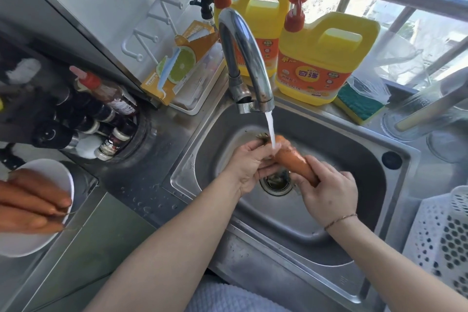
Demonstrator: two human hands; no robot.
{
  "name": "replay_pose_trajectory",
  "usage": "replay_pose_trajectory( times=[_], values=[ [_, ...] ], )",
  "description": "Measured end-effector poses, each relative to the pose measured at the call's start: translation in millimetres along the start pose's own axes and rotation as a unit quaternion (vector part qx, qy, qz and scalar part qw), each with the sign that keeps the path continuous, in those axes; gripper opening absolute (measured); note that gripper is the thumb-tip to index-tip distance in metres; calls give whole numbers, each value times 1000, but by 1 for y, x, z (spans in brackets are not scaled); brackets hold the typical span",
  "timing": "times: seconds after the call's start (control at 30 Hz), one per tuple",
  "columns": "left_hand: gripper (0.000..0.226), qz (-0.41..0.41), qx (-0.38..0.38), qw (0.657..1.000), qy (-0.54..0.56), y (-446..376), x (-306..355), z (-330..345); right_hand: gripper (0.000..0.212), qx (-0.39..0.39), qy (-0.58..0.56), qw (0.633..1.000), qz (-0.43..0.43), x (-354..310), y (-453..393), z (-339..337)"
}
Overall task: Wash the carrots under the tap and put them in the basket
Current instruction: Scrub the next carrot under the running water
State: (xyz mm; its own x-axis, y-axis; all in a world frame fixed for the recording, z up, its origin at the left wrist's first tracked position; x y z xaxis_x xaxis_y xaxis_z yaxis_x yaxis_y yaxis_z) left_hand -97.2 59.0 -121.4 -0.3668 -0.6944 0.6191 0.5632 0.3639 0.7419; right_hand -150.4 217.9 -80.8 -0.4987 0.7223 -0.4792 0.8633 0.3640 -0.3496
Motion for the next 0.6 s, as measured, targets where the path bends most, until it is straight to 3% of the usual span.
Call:
replay_pose_trajectory(
  times=[0.13,0.23,0.27,0.33,0.37,0.4,0.43,0.5,0.57,0.6],
  values=[
    [18,27,27,999,-16,1,0,-4,49,35,29,998,-51,-2,-2,-6],
    [40,62,39,997,-23,1,0,-3,38,-31,-52,997,39,3,-7,1],
    [40,62,29,998,-12,2,1,-2,29,-90,-132,982,102,5,-9,8],
    [38,50,-13,998,21,4,4,1,9,-220,-327,883,254,8,-1,27],
    [37,44,-32,998,30,6,5,3,10,-263,-378,833,307,9,4,31],
    [37,46,-38,998,26,7,5,3,14,-289,-390,814,318,9,7,33],
    [36,54,-29,998,15,7,5,1,18,-292,-380,824,302,9,8,34],
    [33,65,17,998,3,7,3,-5,23,-235,-278,910,198,8,3,32],
    [30,60,58,996,21,6,0,-8,30,-119,-103,986,52,4,-1,23],
    [28,58,77,995,24,6,0,-9,35,-52,-35,998,-16,-3,-1,16]
  ],
)
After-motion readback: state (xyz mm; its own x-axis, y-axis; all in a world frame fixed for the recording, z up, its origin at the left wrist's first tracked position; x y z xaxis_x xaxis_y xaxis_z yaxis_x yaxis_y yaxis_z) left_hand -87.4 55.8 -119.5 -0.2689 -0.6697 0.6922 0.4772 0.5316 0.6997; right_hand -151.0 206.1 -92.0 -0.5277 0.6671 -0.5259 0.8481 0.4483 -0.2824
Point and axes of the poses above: each hand's wrist, its own y-axis away from the middle knuckle, its own z-axis out of the palm, x = y × z, the point moved 7 cm from there along -y, towards the middle knuckle, and after that the axes turned 15 degrees about x, right-handed, at the moved point
